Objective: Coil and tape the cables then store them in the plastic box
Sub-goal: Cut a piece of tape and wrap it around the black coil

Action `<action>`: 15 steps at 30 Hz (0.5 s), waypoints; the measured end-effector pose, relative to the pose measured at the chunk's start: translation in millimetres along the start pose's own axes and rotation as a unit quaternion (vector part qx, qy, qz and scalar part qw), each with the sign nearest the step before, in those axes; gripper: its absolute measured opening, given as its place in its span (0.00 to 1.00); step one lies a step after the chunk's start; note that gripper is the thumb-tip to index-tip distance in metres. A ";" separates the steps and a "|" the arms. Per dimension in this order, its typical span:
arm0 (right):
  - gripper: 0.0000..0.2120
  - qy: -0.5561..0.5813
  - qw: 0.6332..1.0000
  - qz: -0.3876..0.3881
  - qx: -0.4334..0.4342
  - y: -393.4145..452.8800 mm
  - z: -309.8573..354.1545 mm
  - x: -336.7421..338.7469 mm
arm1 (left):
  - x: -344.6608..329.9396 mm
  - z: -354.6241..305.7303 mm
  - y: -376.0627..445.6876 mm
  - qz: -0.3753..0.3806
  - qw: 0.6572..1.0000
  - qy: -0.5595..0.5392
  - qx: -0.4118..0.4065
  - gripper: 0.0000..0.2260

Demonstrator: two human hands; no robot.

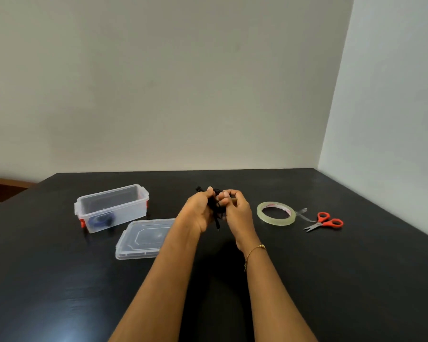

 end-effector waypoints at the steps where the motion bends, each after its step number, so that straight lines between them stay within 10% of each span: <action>1: 0.10 -0.036 0.999 -0.011 0.015 1.9 1.0 10.4 | -5.5 2.2 1.7 -0.008 1.000 -0.003 -0.007 0.11; 3: 0.14 -0.165 0.983 -0.057 0.048 6.2 3.7 39.6 | -12.7 6.7 7.7 -0.026 0.999 0.026 -0.033 0.11; 7: 0.17 -0.567 0.820 -0.075 0.018 9.8 -5.9 85.5 | -20.5 16.7 19.3 -0.064 0.983 0.147 -0.085 0.14; 15: 0.15 -0.624 0.779 -0.047 -0.022 13.8 -13.1 86.7 | -21.8 18.4 23.0 -0.095 0.950 0.268 -0.132 0.11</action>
Point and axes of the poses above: each hand's wrist, its own y-axis towards the middle knuckle, its own x-axis out of the back of the hand, z = x × y, the point moved 10 cm from there along y, towards the middle knuckle, and after that the axes turned 4 degrees about y, right-handed, at the moved point
